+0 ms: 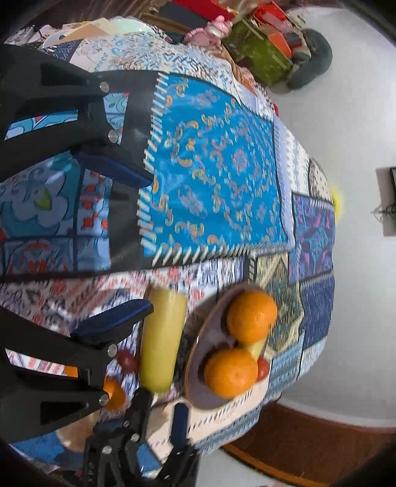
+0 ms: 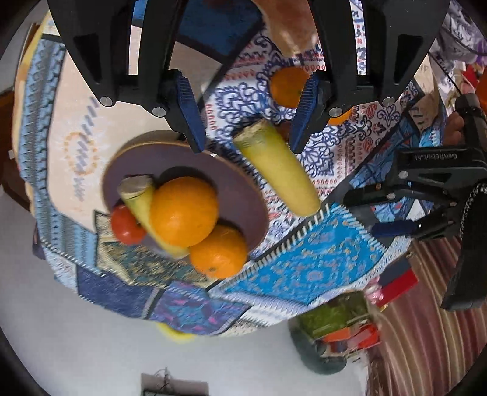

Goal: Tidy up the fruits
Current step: 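Grasp the second yellow cylinder lying on the quilt with the right gripper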

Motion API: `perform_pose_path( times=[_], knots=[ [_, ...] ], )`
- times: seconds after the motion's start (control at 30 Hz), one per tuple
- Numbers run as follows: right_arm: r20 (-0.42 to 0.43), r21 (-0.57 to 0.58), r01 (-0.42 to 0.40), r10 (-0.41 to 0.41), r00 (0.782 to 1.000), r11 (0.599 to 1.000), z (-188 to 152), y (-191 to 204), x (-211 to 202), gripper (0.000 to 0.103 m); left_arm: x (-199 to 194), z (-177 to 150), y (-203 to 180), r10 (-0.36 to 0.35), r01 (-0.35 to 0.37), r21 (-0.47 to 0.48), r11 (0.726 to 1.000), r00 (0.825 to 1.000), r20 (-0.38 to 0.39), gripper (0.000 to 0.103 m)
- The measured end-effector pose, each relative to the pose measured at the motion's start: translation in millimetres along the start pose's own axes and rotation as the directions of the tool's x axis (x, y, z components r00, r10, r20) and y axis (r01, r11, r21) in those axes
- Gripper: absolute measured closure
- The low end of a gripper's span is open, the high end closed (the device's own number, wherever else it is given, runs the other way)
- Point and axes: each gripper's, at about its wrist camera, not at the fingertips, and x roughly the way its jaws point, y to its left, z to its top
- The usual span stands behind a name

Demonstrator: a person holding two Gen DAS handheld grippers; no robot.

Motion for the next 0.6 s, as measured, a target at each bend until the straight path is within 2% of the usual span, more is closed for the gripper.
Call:
perform_pose_path(
  times=[0.03,0.1,0.3,0.47,0.6],
  knots=[
    [-0.008,0.002,-0.012,0.012,1.000,1.000,-0.8,0.6,4.7,0.058,4.8,1.2,3.5,0.003,-0.003,-0.013,1.000,1.000,-0.003,0.028],
    [-0.028,0.005,-0.032,0.032,0.999,0.999,-2.9,2.0,10.8,0.063,12.1,4.5,8.3,0.002,-0.002,-0.033,0.999,1.000,-0.004,0.031],
    [-0.038,-0.005,-0.037,0.036,0.999,0.999,-5.7,3.0,17.4,0.064,41.1,13.0,6.0,-0.018,0.016,-0.044,0.999,0.999,-0.045,0.039],
    [-0.024,0.006,-0.076,0.077,0.997,0.997,-8.6,-1.6,18.3,0.065,52.8,13.7,-8.4,-0.035,0.034,-0.011,0.999,0.997,-0.074,0.062],
    [-0.017,0.014,-0.092,0.092,0.996,0.996,-12.4,-4.6,12.4,0.067,48.0,17.9,-24.1,-0.028,0.030,0.029,0.999,0.997,-0.076,0.075]
  ],
)
